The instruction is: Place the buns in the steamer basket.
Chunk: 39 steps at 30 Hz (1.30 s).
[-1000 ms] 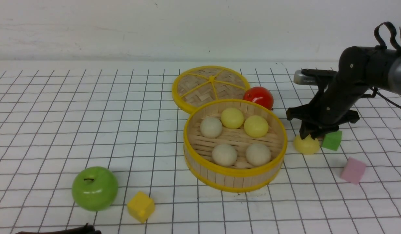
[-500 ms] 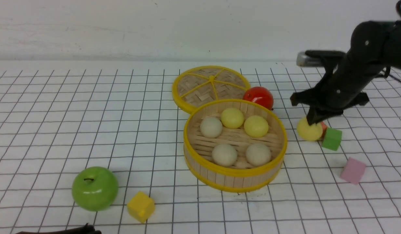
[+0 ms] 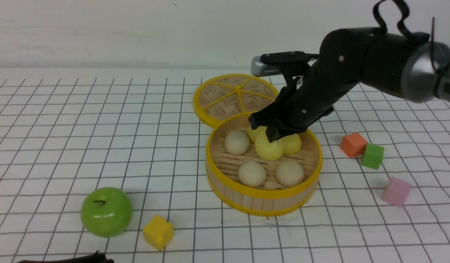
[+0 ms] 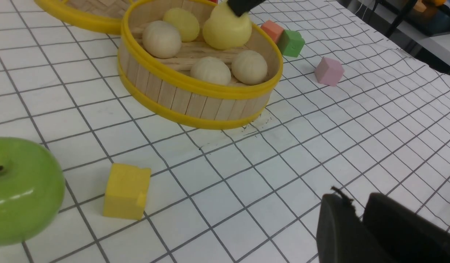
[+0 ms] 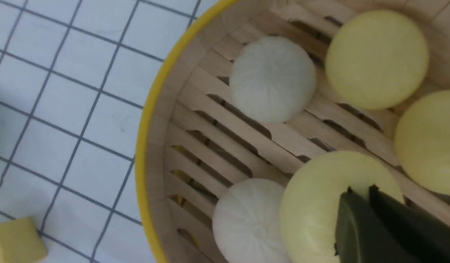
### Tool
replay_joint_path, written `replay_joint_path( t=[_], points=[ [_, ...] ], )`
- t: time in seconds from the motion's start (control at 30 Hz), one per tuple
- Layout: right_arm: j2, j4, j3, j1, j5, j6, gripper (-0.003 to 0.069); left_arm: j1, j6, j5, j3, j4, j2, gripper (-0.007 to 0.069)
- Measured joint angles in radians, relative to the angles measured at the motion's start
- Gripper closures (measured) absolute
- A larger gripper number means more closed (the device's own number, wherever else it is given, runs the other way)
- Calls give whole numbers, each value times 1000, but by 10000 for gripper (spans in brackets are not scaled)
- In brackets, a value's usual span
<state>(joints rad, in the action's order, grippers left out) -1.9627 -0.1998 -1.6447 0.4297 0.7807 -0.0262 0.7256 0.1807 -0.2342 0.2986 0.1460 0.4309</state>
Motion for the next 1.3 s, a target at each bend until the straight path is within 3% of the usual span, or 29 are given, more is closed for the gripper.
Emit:
replay_joint_path(
  t=[0.43, 0.63, 0.77, 0.8, 0.93, 1.03, 1.13, 1.23, 1.3],
  points=[
    [-80, 0, 0, -1, -99, 0, 643, 0, 0, 0, 0, 0, 0, 512],
    [-122, 4, 0, -1, -139, 0, 598, 0, 0, 0, 0, 0, 0, 507],
    [-121, 4, 0, -1, -142, 7, 472, 0, 0, 0, 0, 0, 0, 504],
    [-121, 4, 0, -1, -142, 9, 472, 0, 0, 0, 0, 0, 0, 504],
    [-60, 6, 0, -1, -86, 38, 286, 0, 0, 0, 0, 0, 0, 501],
    [43, 14, 0, -1, -19, 38, 221, 0, 0, 0, 0, 0, 0, 498],
    [153, 44, 7, -1, 68, 54, 232, 0, 0, 0, 0, 0, 0, 496],
    [288, 85, 58, -1, 167, 107, 311, 0, 0, 0, 0, 0, 0, 494],
    [418, 113, 152, -1, 227, 164, 435, 0, 0, 0, 0, 0, 0, 490]
  ],
)
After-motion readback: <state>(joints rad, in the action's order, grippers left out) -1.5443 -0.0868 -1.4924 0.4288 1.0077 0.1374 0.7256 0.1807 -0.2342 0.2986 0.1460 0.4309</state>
